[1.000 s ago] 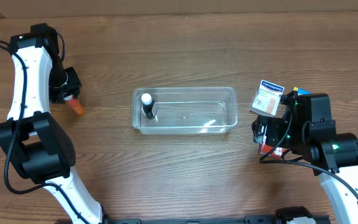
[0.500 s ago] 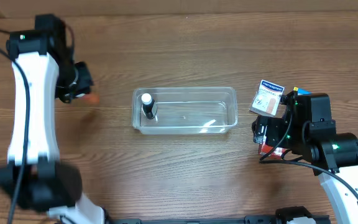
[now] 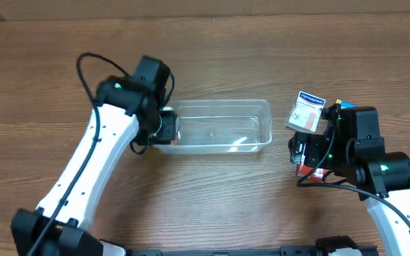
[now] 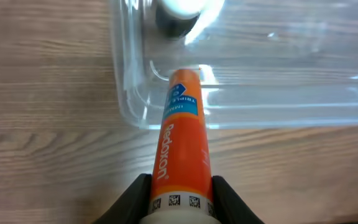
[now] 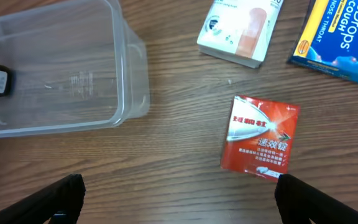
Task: Pack container
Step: 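Place the orange tube into the container's left end, then grasp the white Hansaplast box with the right gripper, then lower the Hansaplast box into the container's right end and release, then grasp the blue VapoDrops box with the right gripper, then place the VapoDrops box into the container's middle, then grasp the small red medicine box with the right gripper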
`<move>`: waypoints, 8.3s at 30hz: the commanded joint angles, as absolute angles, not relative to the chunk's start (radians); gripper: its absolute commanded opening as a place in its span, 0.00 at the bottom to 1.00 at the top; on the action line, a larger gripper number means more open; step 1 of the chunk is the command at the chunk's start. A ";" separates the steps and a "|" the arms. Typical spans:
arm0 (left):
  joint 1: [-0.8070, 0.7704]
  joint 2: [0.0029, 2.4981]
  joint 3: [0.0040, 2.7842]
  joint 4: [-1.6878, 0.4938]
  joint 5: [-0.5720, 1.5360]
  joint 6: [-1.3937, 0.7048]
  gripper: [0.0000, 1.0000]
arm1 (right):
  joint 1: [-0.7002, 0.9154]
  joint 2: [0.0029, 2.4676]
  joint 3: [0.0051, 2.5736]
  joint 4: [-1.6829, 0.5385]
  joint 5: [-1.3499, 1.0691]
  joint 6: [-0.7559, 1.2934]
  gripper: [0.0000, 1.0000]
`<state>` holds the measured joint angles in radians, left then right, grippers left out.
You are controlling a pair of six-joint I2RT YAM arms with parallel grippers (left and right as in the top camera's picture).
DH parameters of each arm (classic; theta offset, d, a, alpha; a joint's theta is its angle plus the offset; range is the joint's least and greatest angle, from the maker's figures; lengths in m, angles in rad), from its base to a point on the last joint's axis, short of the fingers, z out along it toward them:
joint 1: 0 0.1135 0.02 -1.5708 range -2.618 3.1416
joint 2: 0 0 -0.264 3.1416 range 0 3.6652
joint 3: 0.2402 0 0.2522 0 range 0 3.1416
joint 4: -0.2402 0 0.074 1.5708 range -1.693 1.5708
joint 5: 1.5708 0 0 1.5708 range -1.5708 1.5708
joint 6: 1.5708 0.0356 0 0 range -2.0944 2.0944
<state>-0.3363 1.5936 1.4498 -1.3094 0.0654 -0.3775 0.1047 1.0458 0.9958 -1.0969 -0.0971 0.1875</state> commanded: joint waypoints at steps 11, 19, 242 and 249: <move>-0.340 1.683 1.401 -1.192 -0.033 -0.416 0.32 | 0.101 1.040 1.023 -1.095 -0.096 0.194 1.00; -0.340 1.682 1.431 -1.209 -0.033 -0.405 0.63 | 0.101 1.040 1.023 -1.095 -0.096 0.194 1.00; -0.113 1.466 1.747 -1.432 -0.062 -0.363 1.00 | -0.160 1.608 0.894 -0.924 -0.123 0.110 1.00; -0.113 1.466 1.747 -1.432 -0.062 -0.363 1.00 | -0.157 1.666 0.894 -0.924 -0.090 0.132 1.00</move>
